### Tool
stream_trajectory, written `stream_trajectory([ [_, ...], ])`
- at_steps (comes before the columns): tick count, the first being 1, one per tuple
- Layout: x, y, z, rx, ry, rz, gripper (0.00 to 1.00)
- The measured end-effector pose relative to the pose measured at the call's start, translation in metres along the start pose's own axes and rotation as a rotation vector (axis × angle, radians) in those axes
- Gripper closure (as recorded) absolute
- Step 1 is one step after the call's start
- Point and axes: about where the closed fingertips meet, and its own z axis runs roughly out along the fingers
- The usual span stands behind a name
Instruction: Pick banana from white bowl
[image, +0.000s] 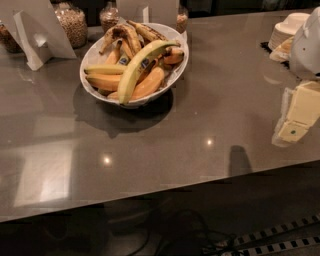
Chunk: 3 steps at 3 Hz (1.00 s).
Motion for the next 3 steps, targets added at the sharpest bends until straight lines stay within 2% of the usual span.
stream_trajectory([
  [1, 0.000, 0.000, 0.000, 0.000, 0.000, 0.000, 0.00],
  [2, -0.007, -0.003, -0.002, 0.025, -0.015, -0.026, 0.00],
  [3, -0.028, -0.015, -0.004, 0.072, -0.071, -0.119, 0.00],
])
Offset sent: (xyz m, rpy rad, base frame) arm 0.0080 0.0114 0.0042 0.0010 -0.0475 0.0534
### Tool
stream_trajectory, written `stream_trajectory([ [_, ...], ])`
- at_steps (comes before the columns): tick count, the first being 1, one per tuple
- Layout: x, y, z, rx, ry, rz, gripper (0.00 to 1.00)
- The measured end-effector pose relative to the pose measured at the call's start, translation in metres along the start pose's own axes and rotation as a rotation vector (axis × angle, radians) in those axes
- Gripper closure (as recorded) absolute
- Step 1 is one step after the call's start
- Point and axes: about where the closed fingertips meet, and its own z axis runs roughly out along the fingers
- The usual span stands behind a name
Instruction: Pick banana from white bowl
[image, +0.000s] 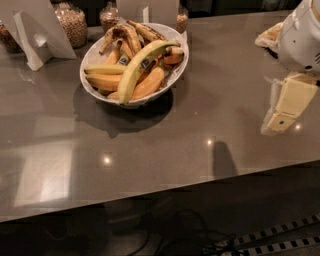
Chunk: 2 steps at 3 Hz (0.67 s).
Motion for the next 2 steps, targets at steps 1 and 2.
stream_trajectory([
  [1, -0.029, -0.021, 0.003, 0.049, -0.087, -0.127, 0.00],
  [2, -0.067, -0.045, 0.010, 0.070, -0.204, -0.265, 0.00],
])
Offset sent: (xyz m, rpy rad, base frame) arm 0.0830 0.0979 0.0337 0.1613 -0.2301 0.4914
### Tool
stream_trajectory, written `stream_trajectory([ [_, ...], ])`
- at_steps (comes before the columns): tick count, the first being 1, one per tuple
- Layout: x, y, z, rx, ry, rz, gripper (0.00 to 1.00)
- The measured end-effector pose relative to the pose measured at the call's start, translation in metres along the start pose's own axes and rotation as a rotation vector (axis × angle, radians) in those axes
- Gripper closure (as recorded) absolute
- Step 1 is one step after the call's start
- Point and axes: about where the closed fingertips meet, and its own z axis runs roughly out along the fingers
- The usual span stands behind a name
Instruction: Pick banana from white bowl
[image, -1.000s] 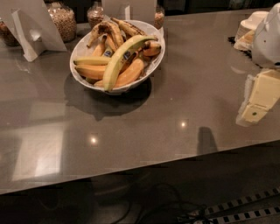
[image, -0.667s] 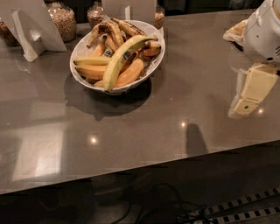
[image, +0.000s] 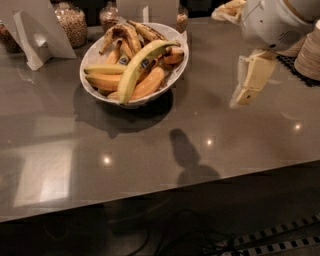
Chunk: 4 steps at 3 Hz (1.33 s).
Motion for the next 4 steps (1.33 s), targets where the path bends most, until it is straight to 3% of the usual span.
stream_trajectory([
  [1, -0.042, -0.021, 0.028, -0.040, -0.100, -0.166, 0.00],
  [2, -0.042, -0.021, 0.028, -0.040, -0.100, -0.167, 0.00],
  [3, -0.046, -0.026, 0.032, -0.015, -0.091, -0.221, 0.00],
  [4, -0.066, -0.045, 0.055, 0.006, -0.116, -0.344, 0.00],
])
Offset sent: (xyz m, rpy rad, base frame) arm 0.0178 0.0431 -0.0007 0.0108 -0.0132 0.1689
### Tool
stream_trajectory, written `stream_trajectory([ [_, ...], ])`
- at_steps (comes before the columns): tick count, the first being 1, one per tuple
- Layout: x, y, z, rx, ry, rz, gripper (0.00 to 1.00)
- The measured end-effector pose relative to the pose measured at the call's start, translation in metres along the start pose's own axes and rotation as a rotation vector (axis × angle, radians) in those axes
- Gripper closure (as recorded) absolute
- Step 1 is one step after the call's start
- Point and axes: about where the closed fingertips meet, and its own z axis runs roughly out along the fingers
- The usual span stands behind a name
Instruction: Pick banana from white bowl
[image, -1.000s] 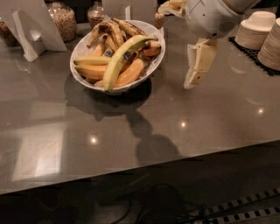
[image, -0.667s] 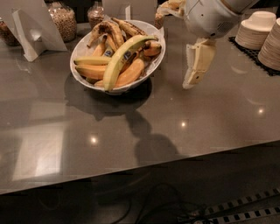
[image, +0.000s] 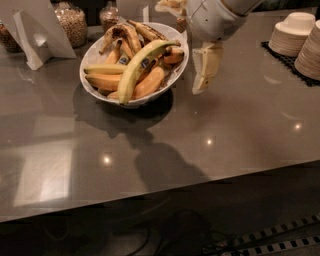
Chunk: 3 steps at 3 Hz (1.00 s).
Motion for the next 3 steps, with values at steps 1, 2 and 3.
stream_trajectory([
  [1, -0.012, -0.023, 0.026, -0.008, -0.026, -0.100, 0.00],
  [2, -0.023, -0.042, 0.051, -0.023, -0.051, -0.171, 0.14],
  [3, -0.026, -0.051, 0.070, -0.045, -0.062, -0.203, 0.37],
])
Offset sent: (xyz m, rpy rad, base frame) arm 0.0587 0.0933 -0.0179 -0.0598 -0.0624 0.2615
